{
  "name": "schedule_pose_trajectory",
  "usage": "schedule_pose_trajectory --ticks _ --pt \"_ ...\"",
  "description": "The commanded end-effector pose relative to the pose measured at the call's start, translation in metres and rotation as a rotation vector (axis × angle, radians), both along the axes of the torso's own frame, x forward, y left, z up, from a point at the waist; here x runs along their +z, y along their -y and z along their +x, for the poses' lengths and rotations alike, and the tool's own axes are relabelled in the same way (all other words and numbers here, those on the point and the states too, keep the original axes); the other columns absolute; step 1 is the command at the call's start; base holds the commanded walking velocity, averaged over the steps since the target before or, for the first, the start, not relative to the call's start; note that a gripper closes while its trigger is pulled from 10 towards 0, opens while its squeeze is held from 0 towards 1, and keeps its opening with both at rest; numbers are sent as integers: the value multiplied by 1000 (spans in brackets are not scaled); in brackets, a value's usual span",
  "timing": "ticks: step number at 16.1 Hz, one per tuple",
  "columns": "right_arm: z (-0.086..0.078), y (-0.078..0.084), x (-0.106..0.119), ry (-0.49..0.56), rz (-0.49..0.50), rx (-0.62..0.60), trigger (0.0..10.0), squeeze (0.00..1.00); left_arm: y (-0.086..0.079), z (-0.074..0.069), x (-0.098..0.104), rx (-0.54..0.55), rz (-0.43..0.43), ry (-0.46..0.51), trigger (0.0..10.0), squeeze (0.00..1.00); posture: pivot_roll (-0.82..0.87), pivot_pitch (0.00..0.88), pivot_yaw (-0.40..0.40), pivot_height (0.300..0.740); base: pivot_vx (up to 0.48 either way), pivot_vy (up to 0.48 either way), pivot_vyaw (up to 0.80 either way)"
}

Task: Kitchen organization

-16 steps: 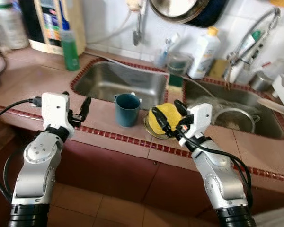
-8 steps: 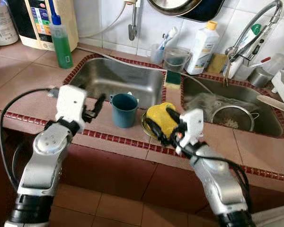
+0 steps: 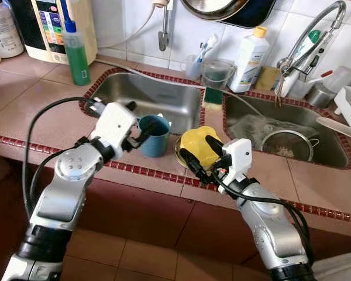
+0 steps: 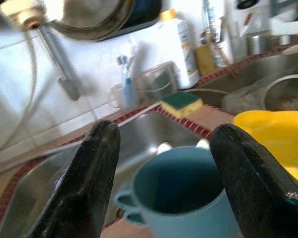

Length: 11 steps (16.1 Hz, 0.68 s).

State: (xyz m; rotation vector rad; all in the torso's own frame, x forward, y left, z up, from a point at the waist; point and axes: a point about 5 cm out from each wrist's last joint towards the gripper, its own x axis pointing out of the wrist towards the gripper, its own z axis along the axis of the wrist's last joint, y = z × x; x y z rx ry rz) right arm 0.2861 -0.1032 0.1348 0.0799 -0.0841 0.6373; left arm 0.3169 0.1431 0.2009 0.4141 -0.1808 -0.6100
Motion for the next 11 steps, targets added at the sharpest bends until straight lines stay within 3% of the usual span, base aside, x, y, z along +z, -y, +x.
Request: schedule_pose_trajectory --ticks 1,6,11 --pt "-1 3 3 8 -10 1 10000 0 9 2 4 -66 18 14 10000 0 28 0 -91 740 0 0 0" --pt "-1 0 4 15 -14 4 10000 0 30 16 5 -166 128 -10 10000 0 18 0 -80 740 0 0 0" --pt "-2 -1 3 15 -16 4 10000 0 37 18 -2 -262 255 -43 10000 0 12 0 -70 740 0 0 0"
